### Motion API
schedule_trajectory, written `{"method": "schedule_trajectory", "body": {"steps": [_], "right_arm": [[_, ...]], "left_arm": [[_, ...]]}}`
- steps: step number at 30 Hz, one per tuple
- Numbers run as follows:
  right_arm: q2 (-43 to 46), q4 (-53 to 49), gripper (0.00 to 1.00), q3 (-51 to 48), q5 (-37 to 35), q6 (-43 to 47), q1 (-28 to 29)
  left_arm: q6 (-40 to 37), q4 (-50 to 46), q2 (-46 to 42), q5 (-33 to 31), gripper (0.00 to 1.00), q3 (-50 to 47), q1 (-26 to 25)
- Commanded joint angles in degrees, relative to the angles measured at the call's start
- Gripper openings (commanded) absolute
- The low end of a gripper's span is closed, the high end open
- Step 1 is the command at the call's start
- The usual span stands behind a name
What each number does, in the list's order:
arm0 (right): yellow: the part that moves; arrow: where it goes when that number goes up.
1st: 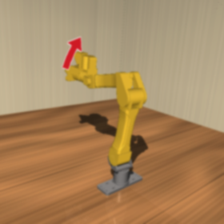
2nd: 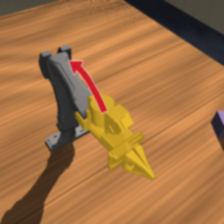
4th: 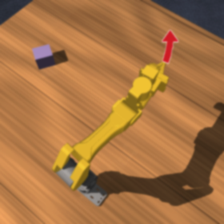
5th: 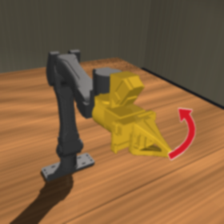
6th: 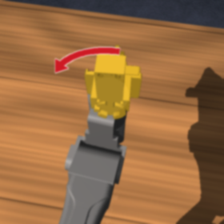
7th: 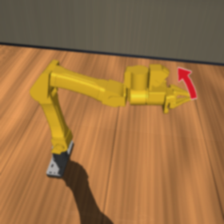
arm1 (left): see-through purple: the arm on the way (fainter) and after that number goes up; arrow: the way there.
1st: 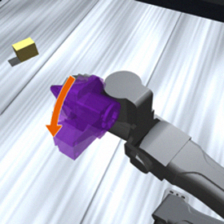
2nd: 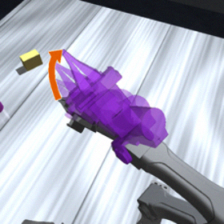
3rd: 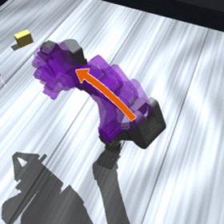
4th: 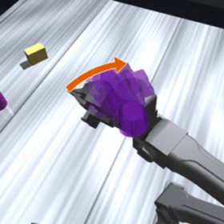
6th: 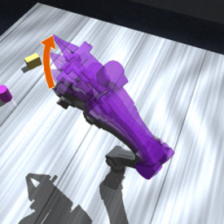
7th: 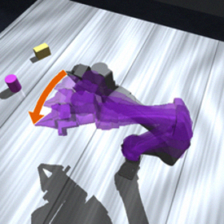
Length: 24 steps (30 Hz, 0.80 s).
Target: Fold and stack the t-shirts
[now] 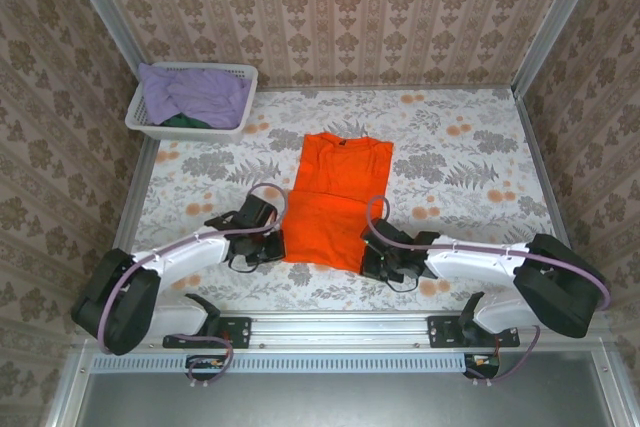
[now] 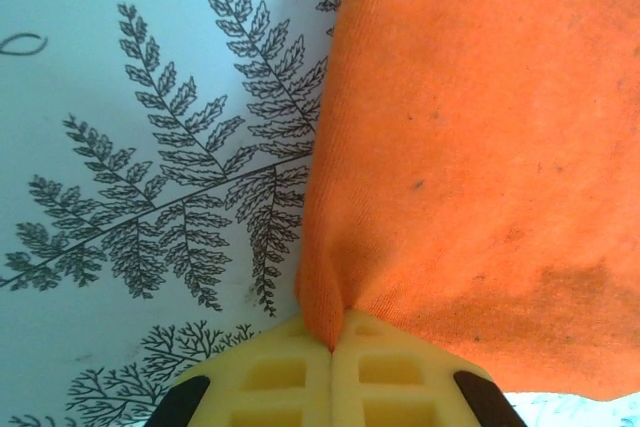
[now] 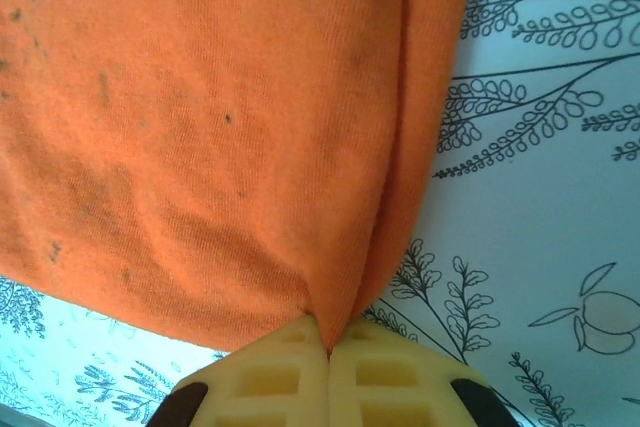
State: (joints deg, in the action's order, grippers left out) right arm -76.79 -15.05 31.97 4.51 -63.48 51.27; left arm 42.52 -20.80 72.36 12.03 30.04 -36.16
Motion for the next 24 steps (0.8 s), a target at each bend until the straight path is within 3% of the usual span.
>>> {"method": "schedule_trajectory", "body": {"steps": [1, 5, 10, 15, 21, 24], "right_arm": [[0.6, -7.3, 0.00, 2.4, -2.9, 2.7, -0.4], [4.8, -9.9, 0.00, 1.1, -3.1, 4.5, -1.5], [6.5, -8.9, 0.00, -2.5, 0.6, 4.4, -1.2], [6.9, -10.2, 0.00, -5.7, 5.7, 5.2, 0.4], [12.5, -14.6, 0.00, -5.3, 7.3, 6.5, 2.7], [17.4, -18.7, 0.00, -4.5, 6.6, 7.6, 2.8]], "left_arm": [[-3.2, -7.3, -1.0, -4.8, 0.00, 3.1, -1.5], [-3.7, -12.6, -3.5, -8.7, 0.00, 5.4, -5.2], [-1.7, -11.8, -2.3, -4.2, 0.00, 3.0, -8.1], [1.7, -13.9, -4.3, -2.2, 0.00, 2.5, -14.6], [1.2, -13.4, -10.7, 3.4, 0.00, 0.1, -15.5], [0.6, -15.9, -16.3, 3.0, 0.00, 0.7, -15.3]]}}
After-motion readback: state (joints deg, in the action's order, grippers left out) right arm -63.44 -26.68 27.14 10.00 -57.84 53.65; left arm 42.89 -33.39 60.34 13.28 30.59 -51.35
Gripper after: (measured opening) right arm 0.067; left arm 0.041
